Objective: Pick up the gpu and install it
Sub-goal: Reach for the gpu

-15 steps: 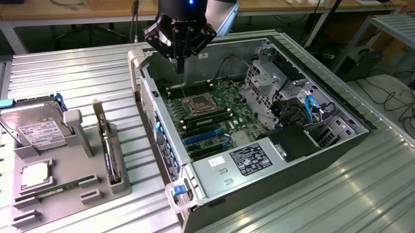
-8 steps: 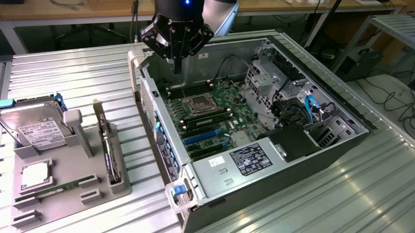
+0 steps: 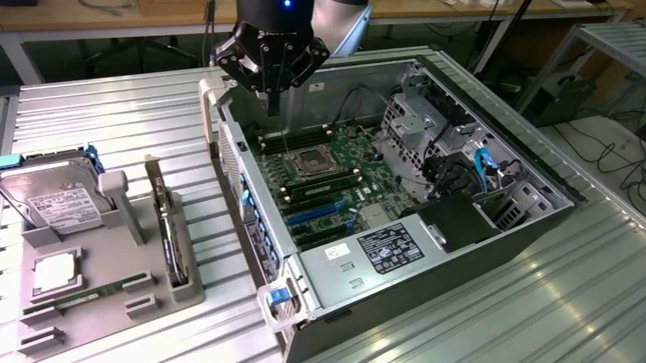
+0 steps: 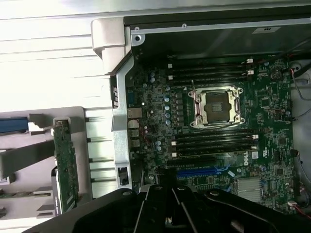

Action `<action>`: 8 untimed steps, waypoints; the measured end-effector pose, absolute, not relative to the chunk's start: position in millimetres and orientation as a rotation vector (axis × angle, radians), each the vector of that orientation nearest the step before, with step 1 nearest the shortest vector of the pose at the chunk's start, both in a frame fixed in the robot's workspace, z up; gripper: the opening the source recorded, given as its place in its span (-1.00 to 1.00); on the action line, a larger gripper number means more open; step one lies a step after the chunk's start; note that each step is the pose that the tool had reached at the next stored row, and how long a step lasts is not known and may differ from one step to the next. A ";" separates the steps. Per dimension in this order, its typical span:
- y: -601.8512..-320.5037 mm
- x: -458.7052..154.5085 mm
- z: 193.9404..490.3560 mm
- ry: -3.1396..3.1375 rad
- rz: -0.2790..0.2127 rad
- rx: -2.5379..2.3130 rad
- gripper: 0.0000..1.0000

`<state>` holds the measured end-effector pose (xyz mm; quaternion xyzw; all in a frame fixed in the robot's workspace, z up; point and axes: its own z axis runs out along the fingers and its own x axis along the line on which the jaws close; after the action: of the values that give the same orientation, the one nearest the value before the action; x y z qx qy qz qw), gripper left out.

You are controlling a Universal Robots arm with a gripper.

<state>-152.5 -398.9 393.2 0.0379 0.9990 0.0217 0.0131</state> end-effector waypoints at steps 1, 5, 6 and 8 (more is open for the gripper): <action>-398.9 -153.1 393.2 3.113 0.068 0.118 -0.79; -398.9 -155.2 393.2 3.112 0.068 0.118 -0.79; -398.9 -155.6 393.1 3.112 0.068 0.118 -0.79; -399.0 -156.9 393.2 3.113 0.068 0.118 -0.79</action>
<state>-156.9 -399.0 393.2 0.0379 0.9990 0.0217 0.0130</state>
